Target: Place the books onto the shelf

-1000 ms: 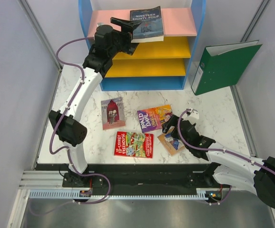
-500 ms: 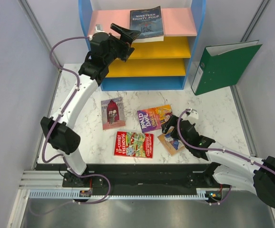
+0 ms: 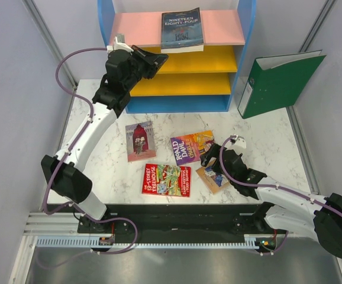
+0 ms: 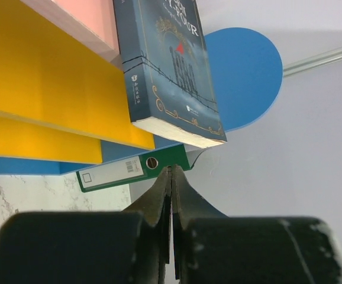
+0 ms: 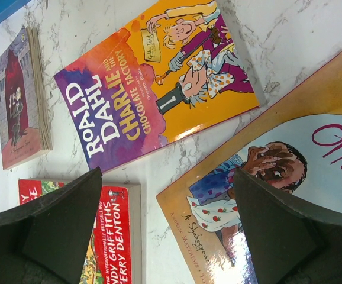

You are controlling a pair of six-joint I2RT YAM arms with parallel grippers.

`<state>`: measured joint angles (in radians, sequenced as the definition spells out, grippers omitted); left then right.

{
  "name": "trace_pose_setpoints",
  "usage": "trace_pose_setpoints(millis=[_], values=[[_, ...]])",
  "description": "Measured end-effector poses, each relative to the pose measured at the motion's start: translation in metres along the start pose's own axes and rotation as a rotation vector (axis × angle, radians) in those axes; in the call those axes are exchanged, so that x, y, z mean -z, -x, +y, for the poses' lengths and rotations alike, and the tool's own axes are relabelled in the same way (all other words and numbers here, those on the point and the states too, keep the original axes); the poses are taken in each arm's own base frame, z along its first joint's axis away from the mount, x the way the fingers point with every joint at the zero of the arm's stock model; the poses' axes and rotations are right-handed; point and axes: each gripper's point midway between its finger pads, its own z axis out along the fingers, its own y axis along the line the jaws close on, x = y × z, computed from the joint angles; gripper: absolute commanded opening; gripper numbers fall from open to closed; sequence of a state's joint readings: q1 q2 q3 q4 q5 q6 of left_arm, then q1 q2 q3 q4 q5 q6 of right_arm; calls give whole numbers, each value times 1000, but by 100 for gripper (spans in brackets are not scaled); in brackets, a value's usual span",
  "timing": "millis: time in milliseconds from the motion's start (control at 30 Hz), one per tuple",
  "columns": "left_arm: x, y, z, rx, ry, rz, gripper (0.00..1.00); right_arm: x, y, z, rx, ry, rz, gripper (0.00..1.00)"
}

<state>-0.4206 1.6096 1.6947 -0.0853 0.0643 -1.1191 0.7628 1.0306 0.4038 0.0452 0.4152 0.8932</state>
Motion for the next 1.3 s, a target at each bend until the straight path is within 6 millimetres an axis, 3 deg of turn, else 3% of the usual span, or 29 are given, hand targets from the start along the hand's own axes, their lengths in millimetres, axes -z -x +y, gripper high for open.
trace_pose_setpoints(millis=[500,967,1300], values=[[-33,-20,35,6,50,51,2,0,0,0,1,0,0,98],[-63,-13,8,2,-18,37,2,0,0,0,1,0,0,98],[-78,-19,11,13,-14,65,2,0,0,0,4,-1,0,98]])
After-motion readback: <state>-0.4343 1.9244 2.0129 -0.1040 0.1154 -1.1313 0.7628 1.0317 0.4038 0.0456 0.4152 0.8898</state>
